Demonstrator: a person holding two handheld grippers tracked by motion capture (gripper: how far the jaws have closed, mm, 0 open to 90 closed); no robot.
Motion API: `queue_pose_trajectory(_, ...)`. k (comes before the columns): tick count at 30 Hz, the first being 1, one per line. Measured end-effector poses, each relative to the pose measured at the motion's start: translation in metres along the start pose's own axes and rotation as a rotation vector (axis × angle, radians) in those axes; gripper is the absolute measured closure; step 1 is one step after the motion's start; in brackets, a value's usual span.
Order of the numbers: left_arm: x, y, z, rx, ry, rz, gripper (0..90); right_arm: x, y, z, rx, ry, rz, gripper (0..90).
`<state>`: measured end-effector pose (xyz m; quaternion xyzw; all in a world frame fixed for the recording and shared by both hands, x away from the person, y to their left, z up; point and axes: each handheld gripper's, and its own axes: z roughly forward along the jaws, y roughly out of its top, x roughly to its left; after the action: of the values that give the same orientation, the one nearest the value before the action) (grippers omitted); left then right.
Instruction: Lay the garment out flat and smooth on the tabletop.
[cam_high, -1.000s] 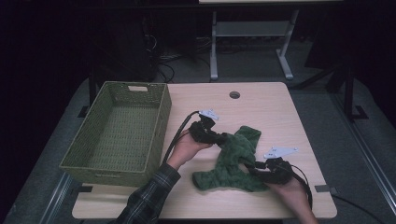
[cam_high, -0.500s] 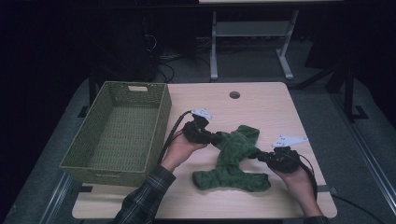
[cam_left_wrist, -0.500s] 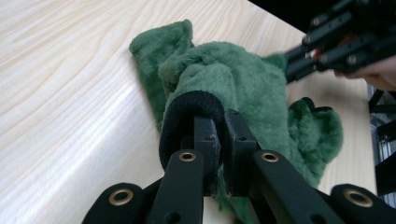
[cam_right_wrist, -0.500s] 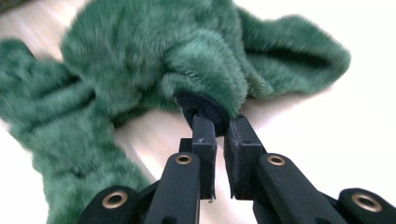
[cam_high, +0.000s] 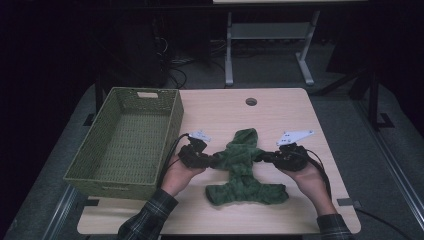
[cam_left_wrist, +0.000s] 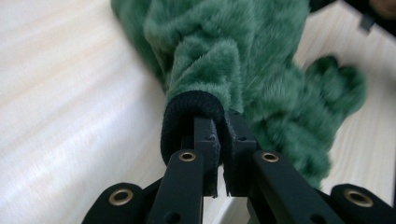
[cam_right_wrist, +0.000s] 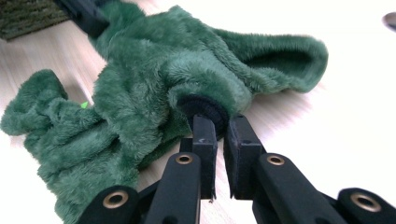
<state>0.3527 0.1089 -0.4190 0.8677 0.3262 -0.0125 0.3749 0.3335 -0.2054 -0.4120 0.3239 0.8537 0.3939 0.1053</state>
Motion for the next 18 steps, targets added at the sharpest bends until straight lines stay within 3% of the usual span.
queue_pose_trajectory(2,0.003,-0.004,0.007,0.046,0.015,0.012,85.3,-0.002,0.0,0.005,0.017,0.004,0.008,83.2)
queue_pose_trajectory(6,0.006,-0.01,0.019,0.09,0.036,-0.014,85.2,-0.01,-0.006,0.019,0.056,0.017,0.024,83.1)
queue_pose_trajectory(8,0.009,-0.011,0.023,0.123,0.055,0.01,85.0,-0.013,-0.01,0.024,0.073,0.024,0.035,83.1)
queue_pose_trajectory(10,0.009,-0.013,0.028,0.115,0.056,-0.009,84.5,-0.014,-0.016,0.029,0.078,0.021,0.044,83.0)
queue_pose_trajectory(14,0.008,-0.013,0.031,0.129,0.076,0.025,77.4,-0.018,-0.023,0.037,0.112,0.021,0.065,81.1)
queue_pose_trajectory(18,0.004,-0.009,0.022,0.104,0.08,0.022,63.9,-0.019,-0.023,0.035,0.108,0.024,0.073,68.3)
